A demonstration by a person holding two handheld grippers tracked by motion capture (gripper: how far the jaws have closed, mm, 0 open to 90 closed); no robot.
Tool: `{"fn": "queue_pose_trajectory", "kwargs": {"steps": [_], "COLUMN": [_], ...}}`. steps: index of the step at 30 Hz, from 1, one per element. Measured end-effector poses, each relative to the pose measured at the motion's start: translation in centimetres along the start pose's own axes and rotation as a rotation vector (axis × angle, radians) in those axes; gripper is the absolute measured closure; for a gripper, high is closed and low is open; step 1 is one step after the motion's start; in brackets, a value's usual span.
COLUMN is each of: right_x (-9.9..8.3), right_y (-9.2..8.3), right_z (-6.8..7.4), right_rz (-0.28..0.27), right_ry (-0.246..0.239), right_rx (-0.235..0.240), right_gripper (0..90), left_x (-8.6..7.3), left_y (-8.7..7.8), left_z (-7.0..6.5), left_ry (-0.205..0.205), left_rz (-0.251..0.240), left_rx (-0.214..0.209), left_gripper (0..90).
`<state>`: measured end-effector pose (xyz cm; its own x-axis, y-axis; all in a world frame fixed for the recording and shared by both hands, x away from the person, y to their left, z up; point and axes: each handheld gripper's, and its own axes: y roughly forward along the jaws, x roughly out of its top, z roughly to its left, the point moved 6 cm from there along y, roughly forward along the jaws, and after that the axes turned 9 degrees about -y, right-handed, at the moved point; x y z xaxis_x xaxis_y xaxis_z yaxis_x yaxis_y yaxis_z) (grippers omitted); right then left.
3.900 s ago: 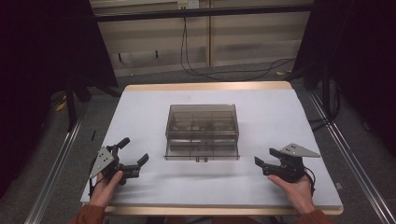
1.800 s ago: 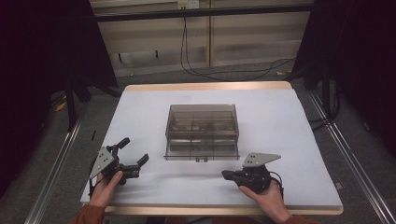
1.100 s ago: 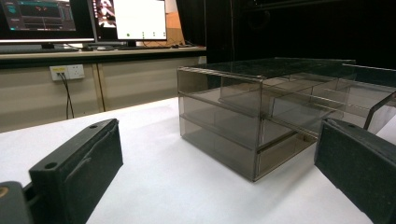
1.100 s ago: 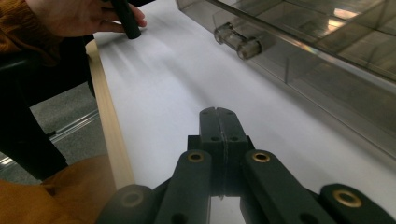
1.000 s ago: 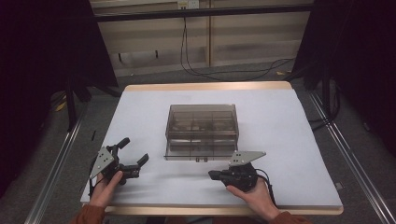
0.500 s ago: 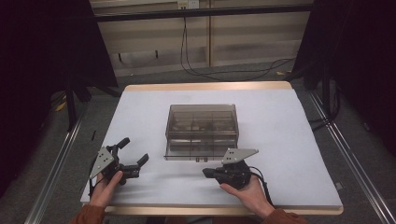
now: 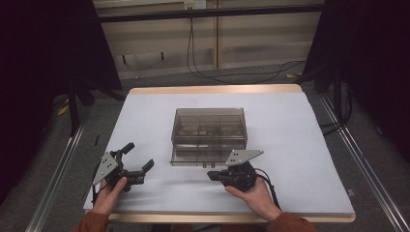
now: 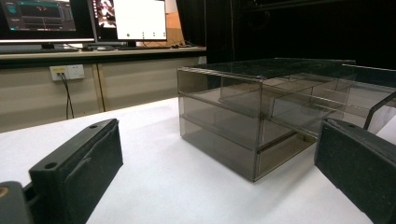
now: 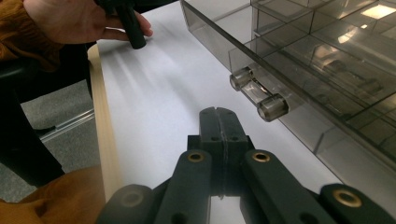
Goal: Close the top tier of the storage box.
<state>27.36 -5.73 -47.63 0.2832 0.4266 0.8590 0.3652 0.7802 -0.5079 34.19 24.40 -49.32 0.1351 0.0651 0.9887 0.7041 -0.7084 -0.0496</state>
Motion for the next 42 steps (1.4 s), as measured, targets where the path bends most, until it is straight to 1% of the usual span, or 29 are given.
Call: {"fn": "queue_pose_trajectory", "kwargs": {"steps": [3,7,8,10,22,26,31,34,42], "right_x": [0.0,0.1,0.0,0.0,0.1,0.1,0.1,0.2,0.2], "right_y": [0.1,0.2,0.2,0.3,1.0,0.9,1.2,1.3,1.6], "right_z": [-0.1,-0.2,-0.2,-0.3,-0.5,-0.7,-0.7,-0.8,-0.8], "right_rz": [0.001,0.001,0.003,0.004,0.011,0.005,0.005,-0.001,0.001], "right_ry": [-0.002,0.002,-0.001,-0.004,-0.002,0.010,0.008,0.022,0.022], "right_rx": [-0.001,-0.003,-0.004,0.001,-0.007,-0.015,-0.014,-0.018,-0.020], "right_gripper": [90.0,90.0,90.0,90.0,90.0,90.0,90.0,90.0,90.0], "left_x": [0.0,0.0,0.0,0.0,0.0,0.0,0.0,0.0,0.0], "left_y": [0.0,0.0,0.0,0.0,0.0,0.0,0.0,0.0,0.0], "left_z": [-0.1,0.0,-0.1,0.0,0.0,0.0,0.0,0.0,0.0], "left_ry": [-0.007,0.001,-0.007,0.001,-0.004,-0.003,-0.004,-0.005,-0.005], "left_rz": [-0.004,0.004,-0.001,0.005,0.004,0.003,0.005,0.004,0.004], "left_rx": [-0.002,-0.002,-0.002,-0.002,-0.003,-0.003,-0.002,-0.002,-0.003], "left_gripper": [0.9,0.9,0.9,0.9,0.9,0.9,0.9,0.9,0.9]}}
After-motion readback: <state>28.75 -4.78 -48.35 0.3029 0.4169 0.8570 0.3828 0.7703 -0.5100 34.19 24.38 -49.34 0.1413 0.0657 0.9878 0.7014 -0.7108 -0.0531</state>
